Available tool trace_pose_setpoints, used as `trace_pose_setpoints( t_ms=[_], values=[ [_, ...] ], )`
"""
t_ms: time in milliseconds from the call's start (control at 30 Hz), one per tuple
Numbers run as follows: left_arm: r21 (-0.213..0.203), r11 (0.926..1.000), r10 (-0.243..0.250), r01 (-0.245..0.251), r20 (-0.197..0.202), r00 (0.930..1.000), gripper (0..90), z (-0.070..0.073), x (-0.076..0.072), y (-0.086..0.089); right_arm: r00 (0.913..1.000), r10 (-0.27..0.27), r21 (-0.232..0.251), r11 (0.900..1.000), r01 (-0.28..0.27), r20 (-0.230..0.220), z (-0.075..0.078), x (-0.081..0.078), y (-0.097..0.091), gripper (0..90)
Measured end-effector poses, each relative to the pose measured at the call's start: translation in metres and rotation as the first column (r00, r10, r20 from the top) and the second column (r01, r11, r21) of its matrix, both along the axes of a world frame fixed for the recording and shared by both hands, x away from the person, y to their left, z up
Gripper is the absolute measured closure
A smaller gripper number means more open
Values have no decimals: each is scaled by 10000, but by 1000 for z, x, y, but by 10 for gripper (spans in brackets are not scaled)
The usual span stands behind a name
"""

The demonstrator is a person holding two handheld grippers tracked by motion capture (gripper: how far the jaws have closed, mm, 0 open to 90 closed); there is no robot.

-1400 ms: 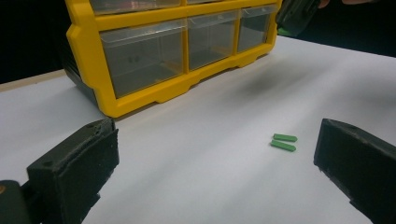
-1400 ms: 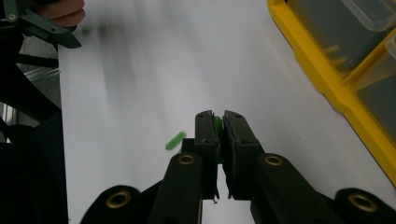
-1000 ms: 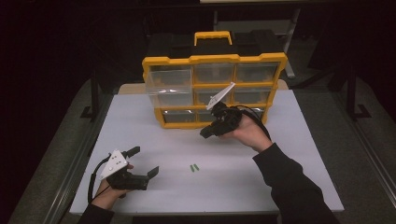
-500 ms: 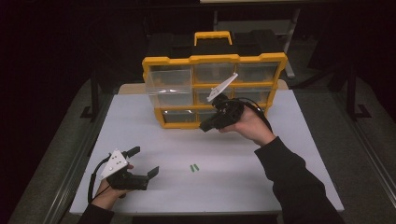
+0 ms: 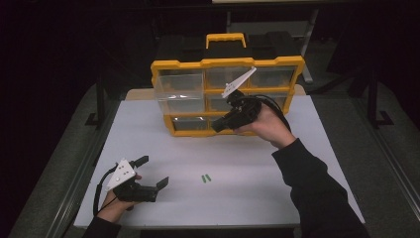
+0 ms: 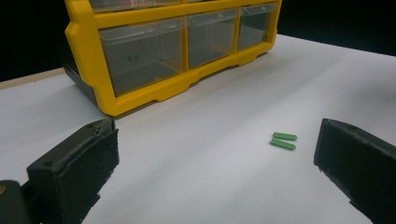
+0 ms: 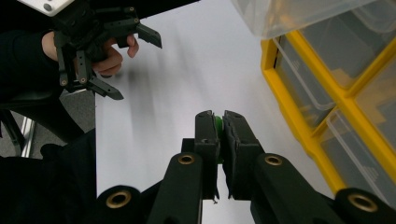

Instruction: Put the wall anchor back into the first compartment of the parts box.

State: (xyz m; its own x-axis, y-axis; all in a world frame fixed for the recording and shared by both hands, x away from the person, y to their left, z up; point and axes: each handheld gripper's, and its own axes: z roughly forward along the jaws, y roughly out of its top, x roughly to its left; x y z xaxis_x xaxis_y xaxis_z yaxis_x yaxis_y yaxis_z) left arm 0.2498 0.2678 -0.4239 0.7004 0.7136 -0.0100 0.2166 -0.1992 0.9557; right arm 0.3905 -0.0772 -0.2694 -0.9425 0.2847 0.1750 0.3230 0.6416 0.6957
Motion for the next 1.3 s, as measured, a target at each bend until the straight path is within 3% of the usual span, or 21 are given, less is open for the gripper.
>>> trace_pose_setpoints(
  t_ms=[600,1300],
  values=[
    [-86,10000,42,-42,-5,10000,0,0,0,0,9984,-100,448,9990,75,565,34,6,-10,840],
    [-65,10000,22,-23,-79,10000,0,0,0,-1,9923,-243,777,9969,149,1215,81,11,-8,840]
  ],
)
